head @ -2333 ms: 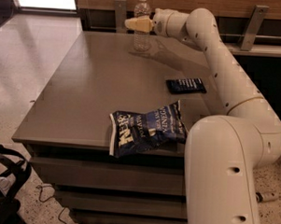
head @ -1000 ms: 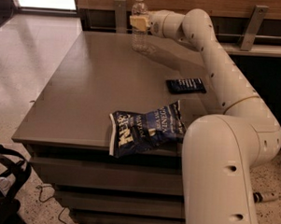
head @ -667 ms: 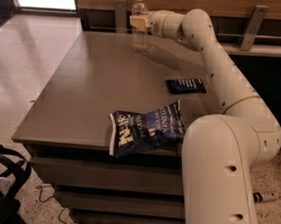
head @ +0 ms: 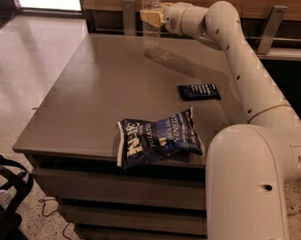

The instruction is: Pick water bottle

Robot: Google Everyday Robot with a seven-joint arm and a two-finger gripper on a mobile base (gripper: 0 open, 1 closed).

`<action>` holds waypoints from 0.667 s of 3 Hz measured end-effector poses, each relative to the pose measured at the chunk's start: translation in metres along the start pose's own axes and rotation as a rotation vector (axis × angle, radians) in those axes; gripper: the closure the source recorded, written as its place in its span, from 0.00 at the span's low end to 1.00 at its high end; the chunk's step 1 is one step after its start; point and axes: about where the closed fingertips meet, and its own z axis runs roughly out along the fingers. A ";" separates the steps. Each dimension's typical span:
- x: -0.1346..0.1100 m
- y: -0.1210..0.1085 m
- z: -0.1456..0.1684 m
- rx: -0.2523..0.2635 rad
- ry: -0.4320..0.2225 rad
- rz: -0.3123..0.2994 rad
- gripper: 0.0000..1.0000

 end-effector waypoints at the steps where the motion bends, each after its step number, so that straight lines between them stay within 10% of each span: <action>1: -0.020 0.015 -0.018 -0.037 -0.021 -0.057 1.00; 2: -0.031 0.033 -0.031 -0.060 -0.013 -0.106 1.00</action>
Offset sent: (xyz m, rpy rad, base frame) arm -0.0862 0.0024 0.0392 -0.1154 -0.1212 0.0926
